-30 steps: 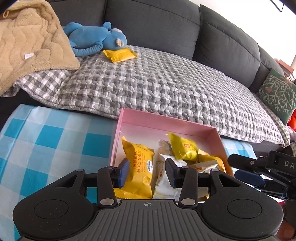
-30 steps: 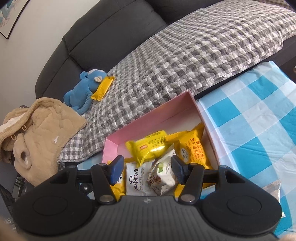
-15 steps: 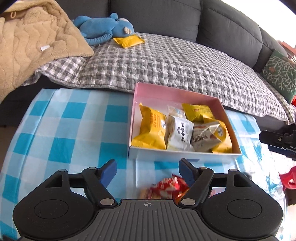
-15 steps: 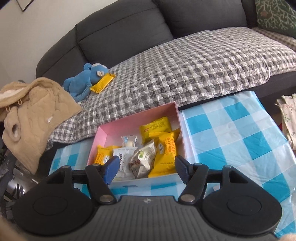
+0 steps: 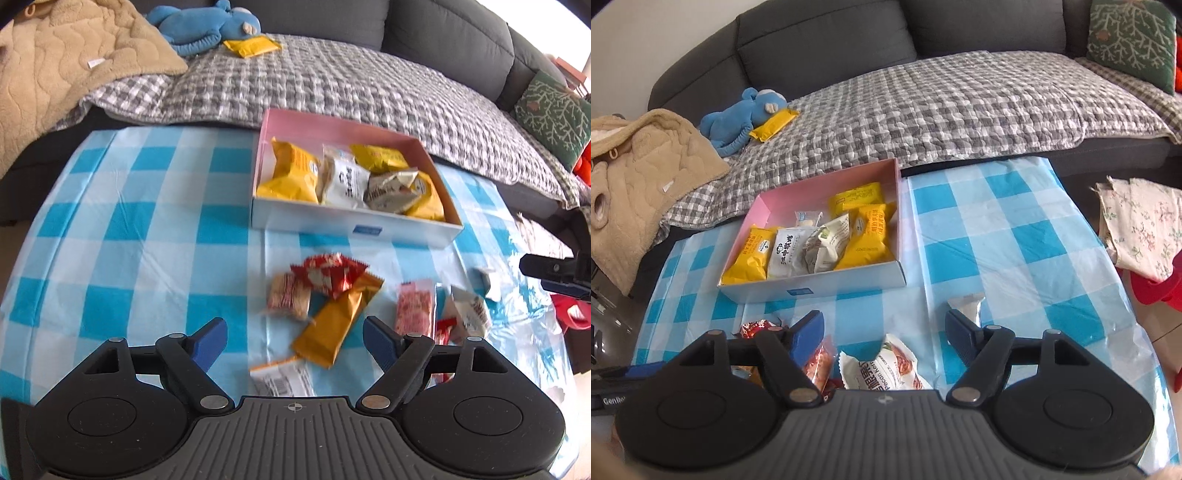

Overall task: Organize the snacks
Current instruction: 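Grasp the orange-and-white packet with the left gripper, then lift the orange-and-white packet with the left gripper while the right gripper grasps a nut packet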

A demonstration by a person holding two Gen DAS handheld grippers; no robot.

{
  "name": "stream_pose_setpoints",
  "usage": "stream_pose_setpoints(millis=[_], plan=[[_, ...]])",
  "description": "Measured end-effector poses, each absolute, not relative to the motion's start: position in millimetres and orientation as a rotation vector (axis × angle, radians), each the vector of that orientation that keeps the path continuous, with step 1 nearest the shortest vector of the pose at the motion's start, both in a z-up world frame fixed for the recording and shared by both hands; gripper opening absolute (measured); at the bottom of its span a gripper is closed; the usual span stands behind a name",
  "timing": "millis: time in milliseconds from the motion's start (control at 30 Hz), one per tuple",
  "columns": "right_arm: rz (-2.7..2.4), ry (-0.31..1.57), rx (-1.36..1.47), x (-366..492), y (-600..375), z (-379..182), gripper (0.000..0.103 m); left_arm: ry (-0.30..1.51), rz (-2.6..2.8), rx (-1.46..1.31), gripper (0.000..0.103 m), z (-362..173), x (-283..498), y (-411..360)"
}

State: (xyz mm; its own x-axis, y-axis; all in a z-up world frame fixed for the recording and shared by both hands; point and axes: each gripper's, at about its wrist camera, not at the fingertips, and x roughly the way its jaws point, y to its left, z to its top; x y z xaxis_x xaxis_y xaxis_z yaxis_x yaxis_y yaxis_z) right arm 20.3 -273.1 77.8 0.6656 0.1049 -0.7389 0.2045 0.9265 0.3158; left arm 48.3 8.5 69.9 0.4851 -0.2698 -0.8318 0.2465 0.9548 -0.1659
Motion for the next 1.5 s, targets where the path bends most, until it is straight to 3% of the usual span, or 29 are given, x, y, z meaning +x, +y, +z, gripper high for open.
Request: stream_pose_setpoints(millis=[600,700,767,833,1000,1233,1500], plan=[[-0.019,1.043,0.504,27.7,-271.1,37.1,0.071,1.139,-0.269,0.059,0.082,18.1,26.1,-5.3],[-0.020,1.060,0.553,29.7,-273.3,31.8,0.070,1.143,-0.264,0.115,0.078,10.6,24.4,-12.8],[-0.013,1.068,0.584,30.6,-274.4,29.0,0.069,1.142,-0.258,0.149,0.067,7.2,21.8,-16.5],[-0.016,1.070,0.585,31.4,-274.4,27.6,0.066,1.148,-0.253,0.148,0.063,4.2,21.5,-16.6],[-0.041,1.053,0.551,38.6,-275.7,25.0,0.066,1.125,-0.225,0.136,0.041,6.8,25.0,-13.3],[-0.037,1.081,0.489,45.8,-267.3,14.2,0.069,1.121,-0.234,0.135,0.037,9.3,24.9,-13.1],[0.006,1.054,0.426,47.3,-262.3,17.1,0.059,1.113,-0.240,0.105,0.037,15.6,27.0,-9.6]])
